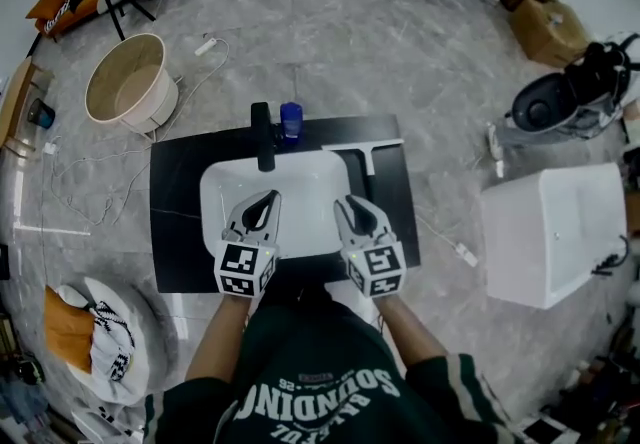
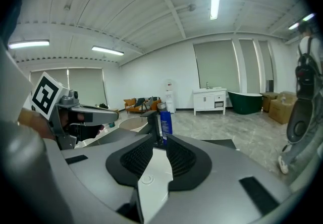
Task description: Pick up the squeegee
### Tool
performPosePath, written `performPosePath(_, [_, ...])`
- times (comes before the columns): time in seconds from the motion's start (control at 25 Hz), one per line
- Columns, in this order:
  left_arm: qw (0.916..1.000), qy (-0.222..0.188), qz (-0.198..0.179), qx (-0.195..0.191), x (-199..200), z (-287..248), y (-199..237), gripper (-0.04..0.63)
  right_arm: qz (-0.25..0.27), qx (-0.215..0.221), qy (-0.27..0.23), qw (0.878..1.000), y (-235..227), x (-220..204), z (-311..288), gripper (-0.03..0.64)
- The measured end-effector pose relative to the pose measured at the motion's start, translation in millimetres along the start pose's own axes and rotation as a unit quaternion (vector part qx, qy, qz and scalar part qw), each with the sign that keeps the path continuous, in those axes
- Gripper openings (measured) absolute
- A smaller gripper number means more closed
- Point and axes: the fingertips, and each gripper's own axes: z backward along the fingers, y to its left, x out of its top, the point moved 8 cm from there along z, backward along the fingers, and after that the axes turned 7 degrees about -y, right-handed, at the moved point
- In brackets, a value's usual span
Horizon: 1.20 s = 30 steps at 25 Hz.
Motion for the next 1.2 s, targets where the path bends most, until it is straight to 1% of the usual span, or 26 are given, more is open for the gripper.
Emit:
performPosePath(0.08, [0.9999,0.003,0.001,-0.014,-3,-7,-3,0.002,-0.005,-0.012,0.001,1.000,-5,-5,4,0.082])
performPosePath(0.2, [0.9994,0.010,0.002,-0.034,-5,-18,-9,0.002,-0.012,-0.034,0.004,0.999,-11,-13,13,0.101])
performPosePath(0.4, [0.9978,0.015,0.001,-0.064,-6,-34,-19,0.002,-0.021,-0.067,0.022,0.997,-20,-16,28,0.100])
performPosePath(0.64, [0.9958,0.023,0.002,-0.088,-11,-46,-25,0.002,-0.032,-0.094,0.021,0.995,-32,-28,32,0.101])
performPosePath(0.88, [0.9938,0.036,0.005,-0.105,-21,-51,-29,0.002,-0.037,-0.106,0.034,0.993,-39,-34,28,0.110])
performPosePath(1.0, [0.9933,0.041,0.009,-0.108,-26,-51,-29,0.002,-0.039,-0.108,0.047,0.992,-41,-34,23,0.125])
performPosePath(1.2, [0.9928,0.048,0.016,-0.109,-33,-51,-25,0.002,-0.035,-0.108,0.049,0.992,-49,-39,9,0.135])
